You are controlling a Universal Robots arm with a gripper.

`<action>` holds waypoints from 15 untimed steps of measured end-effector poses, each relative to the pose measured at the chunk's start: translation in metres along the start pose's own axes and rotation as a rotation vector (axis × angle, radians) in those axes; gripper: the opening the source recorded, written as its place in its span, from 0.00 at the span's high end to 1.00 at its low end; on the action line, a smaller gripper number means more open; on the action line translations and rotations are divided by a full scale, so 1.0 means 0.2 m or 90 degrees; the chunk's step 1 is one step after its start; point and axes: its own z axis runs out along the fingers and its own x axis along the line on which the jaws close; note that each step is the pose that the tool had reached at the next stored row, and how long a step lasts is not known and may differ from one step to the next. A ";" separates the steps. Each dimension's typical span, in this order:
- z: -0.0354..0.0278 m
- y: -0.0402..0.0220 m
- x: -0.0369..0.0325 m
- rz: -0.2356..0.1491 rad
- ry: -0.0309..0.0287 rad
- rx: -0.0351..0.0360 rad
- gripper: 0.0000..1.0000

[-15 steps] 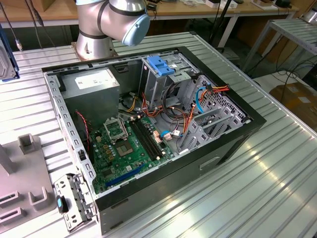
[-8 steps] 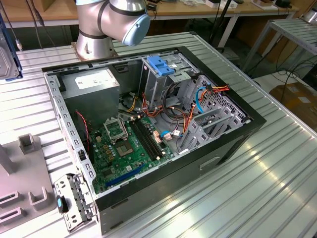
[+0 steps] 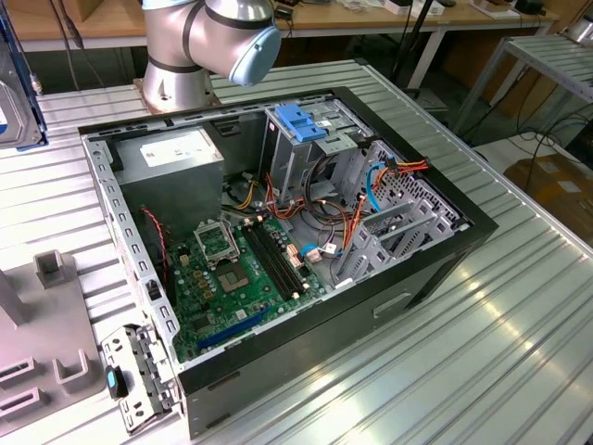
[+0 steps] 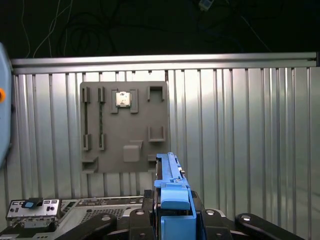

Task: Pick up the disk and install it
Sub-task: 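Pick up the disk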

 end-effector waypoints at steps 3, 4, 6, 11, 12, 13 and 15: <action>0.000 -0.009 0.000 0.000 0.0000 0.0000 0.63; 0.000 -0.011 0.000 0.000 -0.0001 -0.0001 0.63; 0.000 -0.019 0.000 0.000 -0.0001 0.0000 0.63; 0.001 -0.035 -0.001 0.000 -0.0003 -0.0001 0.63; 0.001 -0.037 -0.001 0.000 -0.0003 0.0000 0.63; 0.001 -0.040 -0.001 0.000 -0.0003 0.0000 0.63; 0.001 -0.046 -0.001 0.000 -0.0004 0.0000 0.63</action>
